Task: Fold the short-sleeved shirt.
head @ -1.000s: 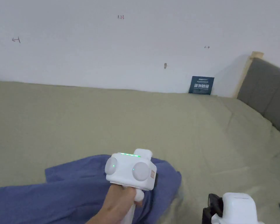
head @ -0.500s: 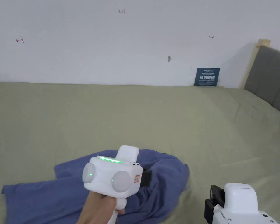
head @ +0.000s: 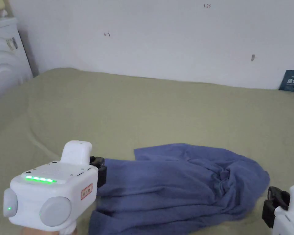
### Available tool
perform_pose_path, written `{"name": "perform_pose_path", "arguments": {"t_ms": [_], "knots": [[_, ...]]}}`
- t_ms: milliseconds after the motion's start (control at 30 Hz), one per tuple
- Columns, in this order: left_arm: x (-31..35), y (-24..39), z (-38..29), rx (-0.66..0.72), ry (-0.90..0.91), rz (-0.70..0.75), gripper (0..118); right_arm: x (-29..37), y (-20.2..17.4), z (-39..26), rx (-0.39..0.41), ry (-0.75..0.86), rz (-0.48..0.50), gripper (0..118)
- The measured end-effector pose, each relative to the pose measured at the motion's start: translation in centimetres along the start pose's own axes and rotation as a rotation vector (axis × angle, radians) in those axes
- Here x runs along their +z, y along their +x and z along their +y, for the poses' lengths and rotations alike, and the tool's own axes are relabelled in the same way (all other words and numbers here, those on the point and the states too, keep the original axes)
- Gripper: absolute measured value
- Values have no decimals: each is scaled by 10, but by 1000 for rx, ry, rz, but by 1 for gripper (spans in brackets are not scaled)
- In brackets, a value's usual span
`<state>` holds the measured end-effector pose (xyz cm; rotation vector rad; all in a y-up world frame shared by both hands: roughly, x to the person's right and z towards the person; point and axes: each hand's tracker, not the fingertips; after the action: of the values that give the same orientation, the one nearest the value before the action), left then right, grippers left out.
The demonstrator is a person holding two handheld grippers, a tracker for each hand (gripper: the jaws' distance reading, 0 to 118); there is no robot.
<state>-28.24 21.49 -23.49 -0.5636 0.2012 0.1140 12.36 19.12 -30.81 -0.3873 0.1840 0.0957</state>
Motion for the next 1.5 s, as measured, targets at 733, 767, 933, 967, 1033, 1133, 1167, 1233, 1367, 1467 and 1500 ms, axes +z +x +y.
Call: {"name": "perform_pose_path", "arguments": {"t_ms": [733,767,933,967,1033,1133,1167,1233,1367,1467,1500], "knots": [[-255,-30,21,-117,-512,206,93,-88,17,-19,68,-178,-56,0],[-250,-29,25,-82,-530,159,72,-91,21,-21,77,-182,-60,0],[-237,-16,28,-131,-495,66,1,-122,52,-10,36,-221,-76,0],[-238,-17,26,-103,-507,65,1,-134,60,-5,20,-235,-76,0],[-234,-15,21,-92,-506,56,1,-159,74,7,-6,-274,-72,0],[-240,-23,19,-18,-521,37,1,-209,95,18,-70,-363,-45,0],[-242,-23,19,-4,-522,37,1,-226,100,21,-97,-392,-46,0],[-243,-20,17,-6,-519,39,1,-254,110,20,-147,-481,38,2],[-248,-23,14,-26,-510,34,1,-298,111,3,-138,-617,-44,116],[-250,-28,13,7,-507,24,1,-305,102,-31,-36,-632,-92,98],[-251,-29,13,15,-506,23,1,-305,98,-40,-15,-638,-98,94]]}}
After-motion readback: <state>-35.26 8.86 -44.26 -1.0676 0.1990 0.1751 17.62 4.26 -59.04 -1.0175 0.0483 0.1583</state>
